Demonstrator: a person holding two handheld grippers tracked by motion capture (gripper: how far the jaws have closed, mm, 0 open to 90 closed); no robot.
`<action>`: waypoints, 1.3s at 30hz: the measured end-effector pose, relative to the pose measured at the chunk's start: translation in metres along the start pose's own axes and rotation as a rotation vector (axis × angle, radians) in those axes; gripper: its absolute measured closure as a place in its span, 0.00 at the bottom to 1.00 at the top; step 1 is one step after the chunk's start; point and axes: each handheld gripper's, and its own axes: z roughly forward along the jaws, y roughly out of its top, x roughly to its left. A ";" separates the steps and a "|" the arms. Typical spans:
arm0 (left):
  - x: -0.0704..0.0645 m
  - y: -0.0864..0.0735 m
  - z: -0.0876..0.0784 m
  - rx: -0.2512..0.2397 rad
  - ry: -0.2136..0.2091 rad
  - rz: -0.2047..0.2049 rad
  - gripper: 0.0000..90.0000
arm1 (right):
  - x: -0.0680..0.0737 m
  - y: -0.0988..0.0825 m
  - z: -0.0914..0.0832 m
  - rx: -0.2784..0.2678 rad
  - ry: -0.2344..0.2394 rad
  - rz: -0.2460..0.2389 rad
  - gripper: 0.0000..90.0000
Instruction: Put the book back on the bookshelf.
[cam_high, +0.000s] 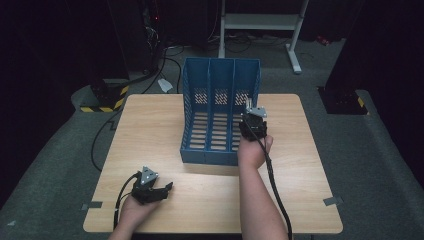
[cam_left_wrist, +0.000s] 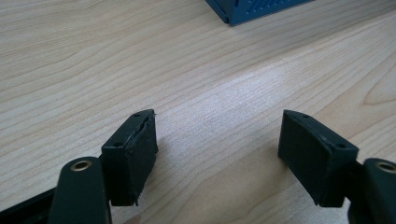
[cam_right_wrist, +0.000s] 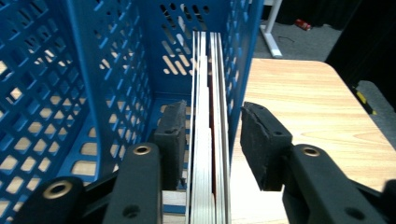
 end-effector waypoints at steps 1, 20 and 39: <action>0.000 0.000 0.000 0.000 -0.001 -0.002 0.31 | 0.000 0.000 -0.001 -0.001 0.006 -0.002 0.64; 0.000 0.001 0.000 0.003 -0.002 0.008 0.31 | -0.004 0.005 -0.019 -0.038 0.113 -0.019 0.43; 0.000 0.001 0.001 0.004 -0.003 0.009 0.31 | -0.080 -0.026 -0.050 -0.075 0.247 -0.046 0.40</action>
